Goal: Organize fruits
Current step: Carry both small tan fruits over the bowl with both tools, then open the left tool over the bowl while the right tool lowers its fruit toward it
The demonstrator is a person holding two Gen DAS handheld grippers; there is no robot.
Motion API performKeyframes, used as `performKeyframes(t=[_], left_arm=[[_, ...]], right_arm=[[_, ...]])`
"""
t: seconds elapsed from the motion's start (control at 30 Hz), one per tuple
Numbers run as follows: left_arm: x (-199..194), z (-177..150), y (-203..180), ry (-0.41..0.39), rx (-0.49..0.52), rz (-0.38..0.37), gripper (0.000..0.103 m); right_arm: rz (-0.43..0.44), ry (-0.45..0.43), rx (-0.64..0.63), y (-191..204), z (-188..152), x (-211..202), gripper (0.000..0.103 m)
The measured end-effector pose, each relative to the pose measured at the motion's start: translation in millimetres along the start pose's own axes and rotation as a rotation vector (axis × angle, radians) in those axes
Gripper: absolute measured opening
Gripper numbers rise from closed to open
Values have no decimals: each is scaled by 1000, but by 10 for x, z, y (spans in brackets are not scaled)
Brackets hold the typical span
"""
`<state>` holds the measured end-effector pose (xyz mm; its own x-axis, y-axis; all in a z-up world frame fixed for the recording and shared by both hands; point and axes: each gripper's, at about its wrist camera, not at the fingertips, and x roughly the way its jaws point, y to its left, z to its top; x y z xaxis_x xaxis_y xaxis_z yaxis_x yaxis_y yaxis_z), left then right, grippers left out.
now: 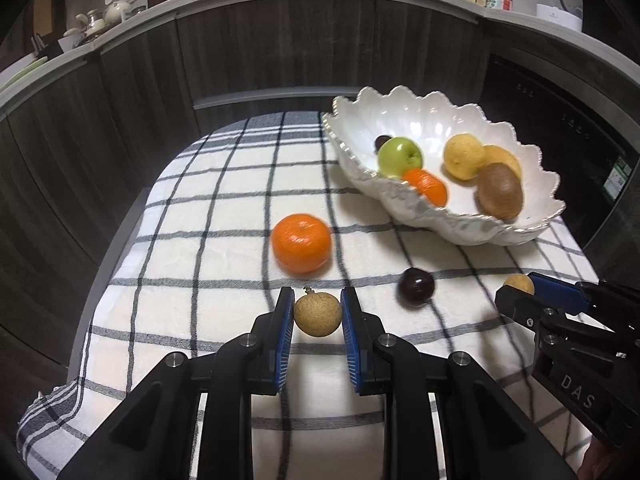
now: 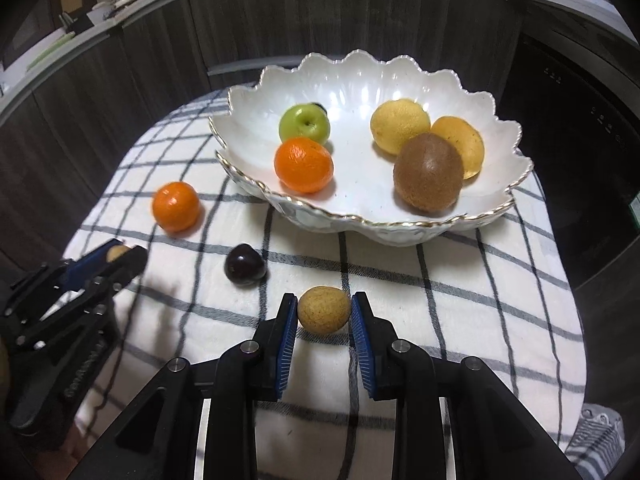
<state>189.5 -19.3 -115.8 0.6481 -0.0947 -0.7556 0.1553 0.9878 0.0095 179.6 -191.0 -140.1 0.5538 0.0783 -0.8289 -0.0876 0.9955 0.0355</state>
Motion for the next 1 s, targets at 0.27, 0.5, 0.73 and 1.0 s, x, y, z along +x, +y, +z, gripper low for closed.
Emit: performKeyframes(t=[0.27,0.5,0.73,1.0], left_arm=[[-95,200,-139,-23,19,-47,24],[-86,530,-244,-51,36,-75,24],[42,916,-372,-80,86,-107,24],[383,1089,-465,-40,115,-133,24]], right_arm=[[1,-67,16,-62,129,-324,29],[-21,-108,36,-203,386,-386,29],[-35,-129,61,-367,624,-381,29],[-30,-69,79,-467,748,-137,29]])
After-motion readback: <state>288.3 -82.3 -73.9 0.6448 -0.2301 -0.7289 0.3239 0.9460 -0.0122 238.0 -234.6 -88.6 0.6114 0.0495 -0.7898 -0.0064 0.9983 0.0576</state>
